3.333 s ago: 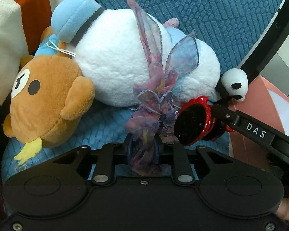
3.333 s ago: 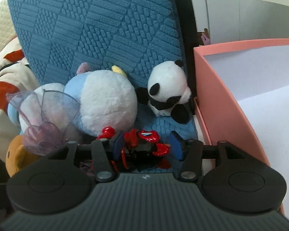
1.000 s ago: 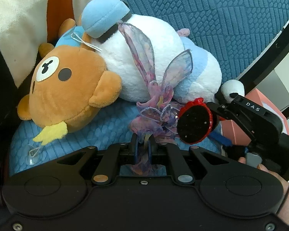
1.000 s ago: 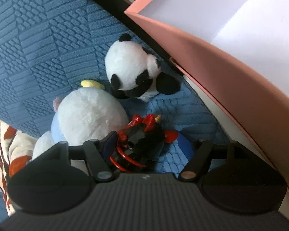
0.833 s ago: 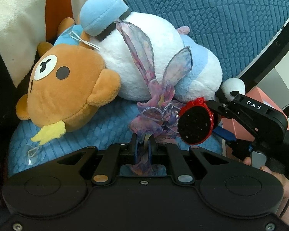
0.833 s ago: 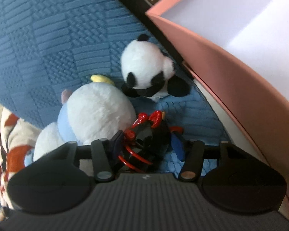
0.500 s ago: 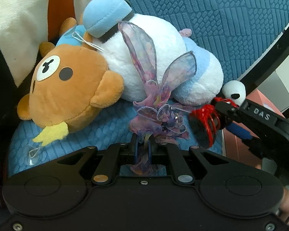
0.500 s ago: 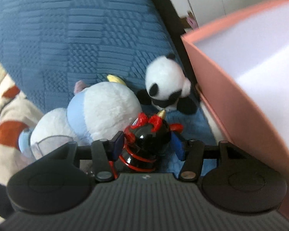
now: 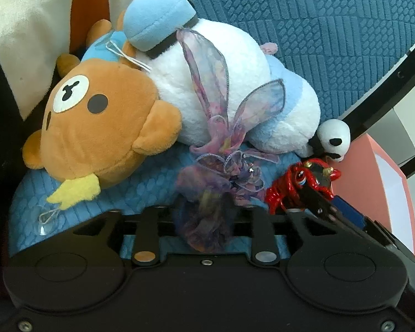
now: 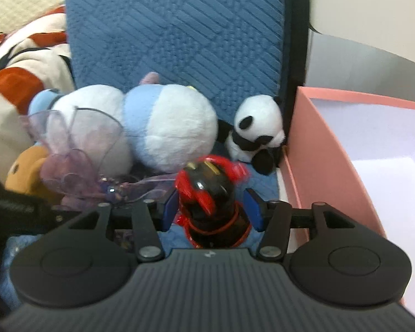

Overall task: Organize objects
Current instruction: 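Lift the red-and-black toy figure off the seat with the right gripper, then carry the toy figure over the pink box with the right gripper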

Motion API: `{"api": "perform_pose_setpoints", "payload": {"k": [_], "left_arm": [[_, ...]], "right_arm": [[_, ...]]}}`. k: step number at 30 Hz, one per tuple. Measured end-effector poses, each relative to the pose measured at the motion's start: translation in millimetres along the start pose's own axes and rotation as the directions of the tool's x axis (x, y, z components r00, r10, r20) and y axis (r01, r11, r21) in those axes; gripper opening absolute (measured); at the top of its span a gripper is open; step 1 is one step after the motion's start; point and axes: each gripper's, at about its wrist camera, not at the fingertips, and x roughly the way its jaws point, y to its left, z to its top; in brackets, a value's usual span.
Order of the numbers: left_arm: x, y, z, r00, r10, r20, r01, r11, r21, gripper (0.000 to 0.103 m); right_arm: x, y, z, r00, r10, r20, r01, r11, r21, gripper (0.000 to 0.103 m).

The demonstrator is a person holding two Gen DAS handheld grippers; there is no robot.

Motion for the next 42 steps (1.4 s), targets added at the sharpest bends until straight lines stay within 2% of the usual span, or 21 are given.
{"api": "perform_pose_setpoints", "payload": {"k": [1, 6, 9, 12, 13, 16, 19, 28, 36, 42], "left_arm": [[0.0, -0.2, -0.1, 1.0, -0.003, 0.003, 0.003, 1.0, 0.006, 0.047], [8.3, -5.3, -1.0, 1.0, 0.018, -0.006, -0.018, 0.999, 0.027, 0.047], [17.0, -6.6, 1.3, 1.0, 0.024, -0.019, -0.024, 1.0, 0.018, 0.042], [26.2, -5.5, 2.9, 0.999, 0.02, -0.041, -0.02, 1.0, 0.004, 0.031], [29.5, -5.5, 2.6, 0.999, 0.015, -0.052, -0.016, 1.0, -0.002, 0.024], [31.4, -7.3, 2.2, 0.999, 0.018, -0.05, -0.018, 1.0, 0.004, 0.015], [27.6, -9.4, 0.9, 0.999, 0.01, -0.039, -0.009, 1.0, 0.013, 0.012], [0.3, -9.4, -0.9, 1.0, -0.01, 0.0, 0.01, 0.999, 0.033, 0.012], [-27.0, -8.3, -18.3, 1.0, -0.009, 0.007, 0.008, 0.998, 0.059, 0.012], [-50.5, -9.6, -32.3, 0.999, -0.026, 0.031, 0.024, 0.999, 0.036, 0.011]], "right_arm": [[7.4, 1.8, 2.3, 1.0, 0.0, -0.002, 0.0, 1.0, -0.006, 0.059], [20.0, -3.8, 1.0, 1.0, 0.008, -0.022, -0.008, 1.0, -0.005, 0.061], [28.9, -5.2, 0.1, 1.0, 0.014, -0.023, -0.014, 1.0, -0.002, 0.062], [35.7, -4.8, 0.4, 0.999, 0.041, -0.018, -0.041, 0.999, -0.014, 0.062], [38.3, -4.6, 0.1, 0.998, 0.052, -0.02, -0.052, 0.998, -0.016, 0.062], [36.6, -3.5, -0.5, 0.998, 0.059, -0.01, -0.059, 0.998, -0.021, 0.064], [31.9, -1.1, 2.0, 0.997, 0.073, -0.012, -0.074, 0.997, -0.022, 0.06], [6.9, -2.0, -2.5, 0.995, 0.089, -0.055, -0.088, 0.996, 0.015, 0.059], [-31.4, -6.7, -4.1, 0.994, 0.096, -0.06, -0.094, 0.995, 0.046, 0.059], [-57.6, -8.2, -3.0, 0.992, 0.104, -0.071, -0.101, 0.994, 0.052, 0.059]]}}
